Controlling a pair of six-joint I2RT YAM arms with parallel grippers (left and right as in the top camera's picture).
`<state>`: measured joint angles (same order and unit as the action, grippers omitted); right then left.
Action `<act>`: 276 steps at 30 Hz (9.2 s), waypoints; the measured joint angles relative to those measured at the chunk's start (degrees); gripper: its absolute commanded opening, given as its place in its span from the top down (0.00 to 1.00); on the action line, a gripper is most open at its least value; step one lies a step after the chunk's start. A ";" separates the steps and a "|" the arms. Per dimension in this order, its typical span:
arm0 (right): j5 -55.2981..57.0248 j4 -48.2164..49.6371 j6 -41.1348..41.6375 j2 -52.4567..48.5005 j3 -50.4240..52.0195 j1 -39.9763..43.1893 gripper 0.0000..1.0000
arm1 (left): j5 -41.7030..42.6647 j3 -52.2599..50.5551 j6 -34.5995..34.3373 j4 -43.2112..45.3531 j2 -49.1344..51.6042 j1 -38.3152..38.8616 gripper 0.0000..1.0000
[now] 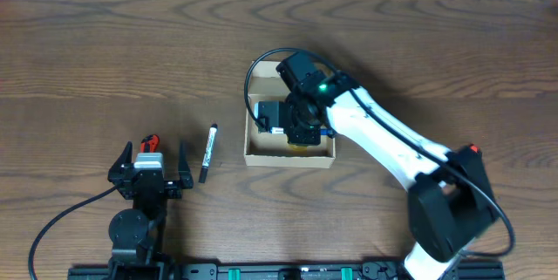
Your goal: Pack container
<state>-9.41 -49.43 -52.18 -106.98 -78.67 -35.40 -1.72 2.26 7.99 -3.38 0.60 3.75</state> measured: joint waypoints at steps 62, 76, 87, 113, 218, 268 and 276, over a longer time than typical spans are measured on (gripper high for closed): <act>13.49 -7.65 65.37 20.85 17.55 68.70 0.02 | 0.00 0.00 0.00 0.00 0.00 0.00 0.05; 10.16 5.35 63.39 20.39 26.03 68.91 0.04 | 0.00 0.00 0.00 0.00 0.00 0.00 0.05; 9.94 8.70 63.04 15.78 26.16 68.91 0.05 | 0.00 0.02 0.00 0.00 0.00 0.00 0.05; 9.81 10.82 62.07 8.13 25.49 68.91 0.99 | 0.00 0.00 0.00 0.00 0.00 0.00 0.05; -6.78 -1.75 30.73 22.82 -4.74 26.88 0.01 | 4.50 21.16 -16.83 -17.14 18.73 0.00 0.05; -6.21 -1.46 39.23 14.84 3.41 51.04 0.01 | 2.36 51.82 -13.03 -35.10 96.41 15.54 0.16; -6.23 -2.34 39.23 14.84 3.41 51.04 0.01 | 3.28 47.78 -16.33 -31.63 95.71 15.41 0.32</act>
<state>-15.64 -51.77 -12.95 -92.14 -75.26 15.64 1.56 50.04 -8.34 -35.00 96.31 19.16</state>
